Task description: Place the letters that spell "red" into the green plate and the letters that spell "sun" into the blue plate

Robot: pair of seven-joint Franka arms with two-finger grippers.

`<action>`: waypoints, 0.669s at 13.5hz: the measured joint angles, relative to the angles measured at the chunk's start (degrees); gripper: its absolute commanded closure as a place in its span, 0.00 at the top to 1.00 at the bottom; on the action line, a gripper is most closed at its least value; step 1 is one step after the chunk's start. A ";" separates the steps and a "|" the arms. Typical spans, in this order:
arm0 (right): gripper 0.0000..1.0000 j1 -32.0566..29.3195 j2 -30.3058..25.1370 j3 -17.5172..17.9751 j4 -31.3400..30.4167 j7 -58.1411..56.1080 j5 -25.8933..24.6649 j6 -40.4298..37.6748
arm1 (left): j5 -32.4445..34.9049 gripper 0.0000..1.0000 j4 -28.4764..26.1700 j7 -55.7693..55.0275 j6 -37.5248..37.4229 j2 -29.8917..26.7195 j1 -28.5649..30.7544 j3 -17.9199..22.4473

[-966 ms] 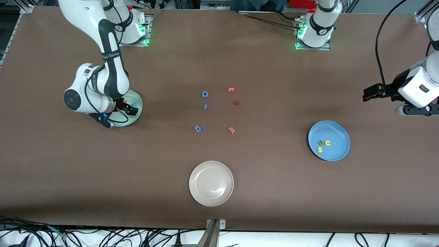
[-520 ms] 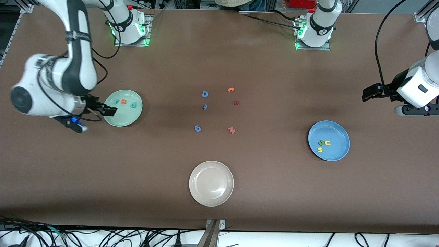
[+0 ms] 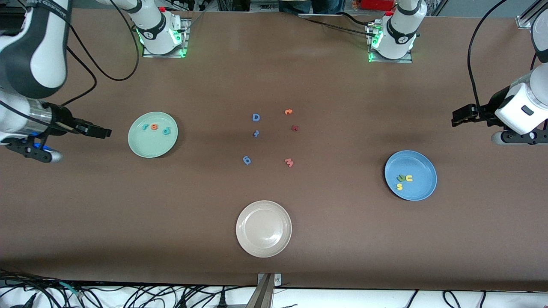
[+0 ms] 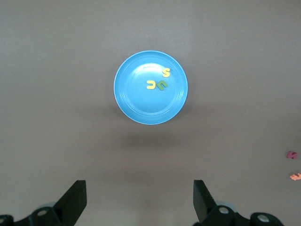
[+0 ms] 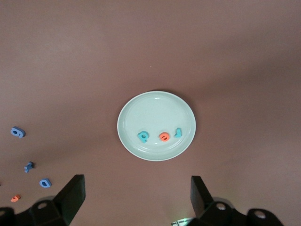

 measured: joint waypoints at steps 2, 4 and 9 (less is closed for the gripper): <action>1.00 -0.20 0.01 -0.74 1.32 -0.81 0.00 -0.68 | 0.00 1.00 0.00 0.00 0.00 0.00 0.00 0.00; 1.00 -0.50 0.02 -1.46 1.45 -1.78 0.23 -0.73 | 0.00 1.00 0.00 0.00 0.00 0.00 -0.01 0.00; 0.99 -4.12 0.10 -0.13 1.46 -5.81 1.53 -1.79 | 0.00 1.00 0.00 0.03 0.00 0.00 -0.01 0.00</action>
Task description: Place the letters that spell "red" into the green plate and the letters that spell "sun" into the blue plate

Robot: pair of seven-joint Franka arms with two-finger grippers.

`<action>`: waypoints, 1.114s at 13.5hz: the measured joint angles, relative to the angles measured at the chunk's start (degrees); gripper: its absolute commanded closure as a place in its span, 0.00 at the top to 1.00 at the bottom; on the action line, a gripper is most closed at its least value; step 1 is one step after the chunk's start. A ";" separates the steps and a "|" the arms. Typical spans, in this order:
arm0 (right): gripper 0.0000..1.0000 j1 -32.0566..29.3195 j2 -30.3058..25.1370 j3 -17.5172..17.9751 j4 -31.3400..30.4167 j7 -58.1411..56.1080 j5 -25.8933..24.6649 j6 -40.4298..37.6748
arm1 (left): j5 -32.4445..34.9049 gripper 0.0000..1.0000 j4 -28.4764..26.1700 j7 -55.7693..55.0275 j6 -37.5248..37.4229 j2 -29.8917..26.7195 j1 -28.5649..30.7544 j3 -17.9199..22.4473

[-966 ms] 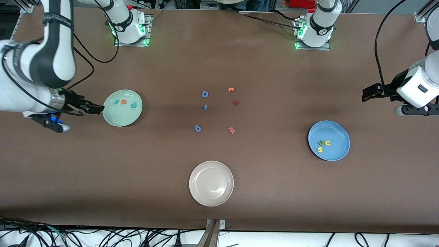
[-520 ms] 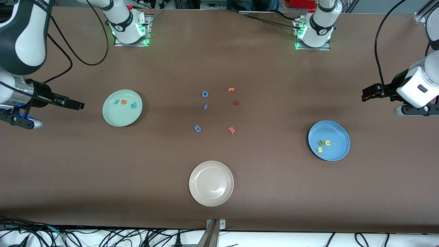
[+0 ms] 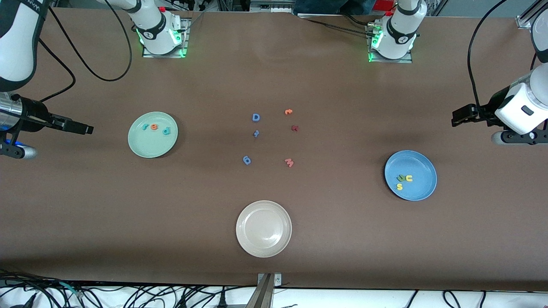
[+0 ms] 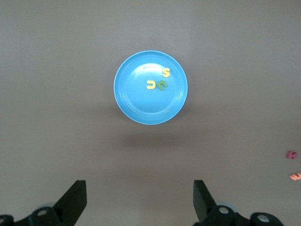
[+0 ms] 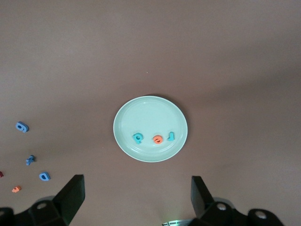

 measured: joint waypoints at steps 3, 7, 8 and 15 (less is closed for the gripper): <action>0.99 -6.12 0.04 6.94 1.76 -0.21 -0.08 -0.20 | 0.00 1.00 0.00 0.01 0.00 0.00 -0.01 0.00; 0.99 -15.85 -0.79 18.29 6.88 -0.21 -4.66 -2.70 | 0.00 1.00 0.00 0.01 0.00 0.01 -0.01 0.00; 0.99 -19.13 -1.57 22.45 7.40 -0.21 -6.66 -2.69 | 0.00 1.00 0.00 0.01 0.00 0.01 -0.01 0.00; 0.95 -40.72 -6.17 49.84 7.91 -0.28 -17.70 0.43 | 0.00 1.00 0.00 0.01 0.00 0.01 0.00 0.01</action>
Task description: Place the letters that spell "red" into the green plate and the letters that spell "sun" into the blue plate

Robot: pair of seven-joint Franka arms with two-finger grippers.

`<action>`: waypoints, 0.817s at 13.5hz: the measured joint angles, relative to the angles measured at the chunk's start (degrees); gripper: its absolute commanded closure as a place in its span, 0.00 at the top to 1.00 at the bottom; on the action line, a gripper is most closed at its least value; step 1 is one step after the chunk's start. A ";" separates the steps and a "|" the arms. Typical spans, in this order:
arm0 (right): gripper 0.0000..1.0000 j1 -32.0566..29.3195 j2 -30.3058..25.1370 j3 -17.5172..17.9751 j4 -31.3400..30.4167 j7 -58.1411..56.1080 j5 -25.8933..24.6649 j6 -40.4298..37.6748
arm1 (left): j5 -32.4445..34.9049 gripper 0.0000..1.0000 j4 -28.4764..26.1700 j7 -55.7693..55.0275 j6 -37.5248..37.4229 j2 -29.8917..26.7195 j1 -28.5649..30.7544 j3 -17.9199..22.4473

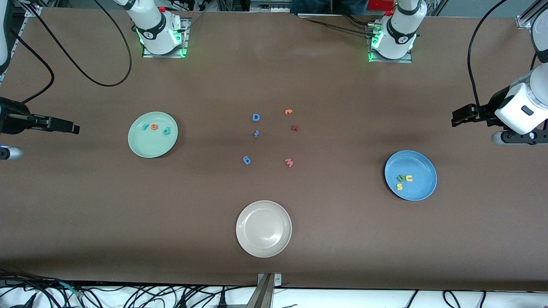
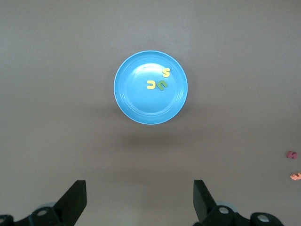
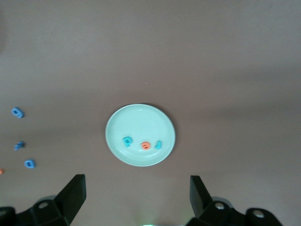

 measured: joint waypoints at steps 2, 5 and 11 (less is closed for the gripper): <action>0.95 -2.17 0.00 3.43 -0.07 -0.01 -1.79 0.90 | 0.00 1.00 0.00 0.00 0.00 0.00 0.00 0.00; 0.98 -3.79 0.05 5.84 -0.58 -0.01 -2.35 3.30 | 0.00 1.00 0.00 0.00 0.00 0.00 0.00 0.00; 1.00 -9.14 0.05 12.51 -0.68 -0.01 -5.46 7.39 | 0.00 1.00 0.00 0.00 0.00 0.00 0.00 0.00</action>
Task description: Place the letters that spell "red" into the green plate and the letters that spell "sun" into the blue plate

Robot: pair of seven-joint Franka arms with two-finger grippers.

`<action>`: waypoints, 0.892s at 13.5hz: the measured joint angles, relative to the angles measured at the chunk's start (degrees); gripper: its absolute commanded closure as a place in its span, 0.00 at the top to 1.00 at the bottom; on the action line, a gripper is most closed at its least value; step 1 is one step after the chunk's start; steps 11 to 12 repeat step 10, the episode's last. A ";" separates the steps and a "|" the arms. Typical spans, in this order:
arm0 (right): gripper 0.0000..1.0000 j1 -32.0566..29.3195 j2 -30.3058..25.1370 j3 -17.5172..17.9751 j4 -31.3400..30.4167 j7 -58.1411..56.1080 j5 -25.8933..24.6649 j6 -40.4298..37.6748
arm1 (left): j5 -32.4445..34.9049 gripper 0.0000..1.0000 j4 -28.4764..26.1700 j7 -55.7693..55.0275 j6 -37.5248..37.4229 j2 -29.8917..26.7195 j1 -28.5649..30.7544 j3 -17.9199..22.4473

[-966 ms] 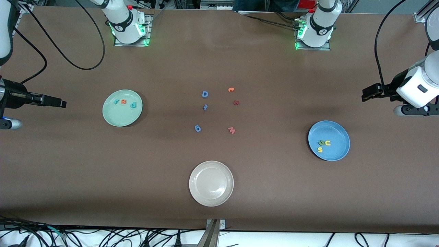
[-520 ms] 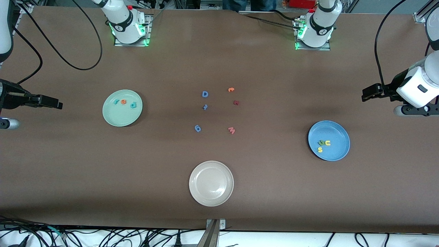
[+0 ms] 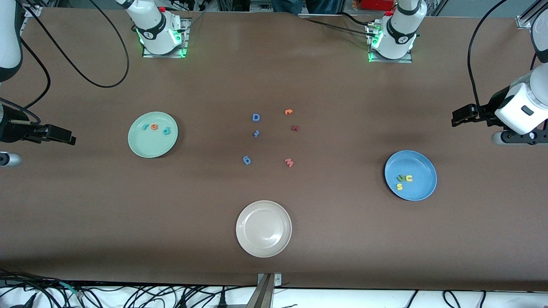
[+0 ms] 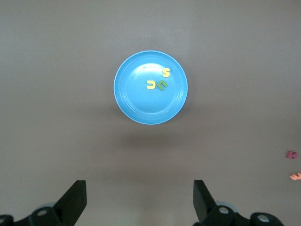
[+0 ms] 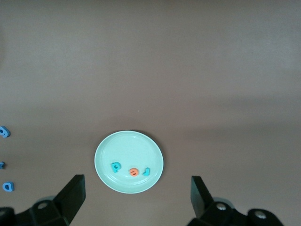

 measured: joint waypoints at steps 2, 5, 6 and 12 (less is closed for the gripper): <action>1.00 -0.94 0.00 0.77 0.00 -0.04 0.00 0.02 | 0.00 1.00 0.00 0.00 0.00 0.00 0.00 0.00; 1.00 -1.05 0.00 1.14 0.00 0.00 0.00 0.15 | 0.00 1.00 0.00 0.00 0.00 0.00 0.00 0.00; 1.00 -1.05 0.00 1.16 0.00 0.02 0.00 0.15 | 0.00 1.00 0.00 0.00 0.00 0.00 0.00 0.00; 1.00 -1.10 0.00 1.16 0.00 0.02 0.00 0.15 | 0.00 1.00 0.00 0.00 0.00 0.00 0.00 0.00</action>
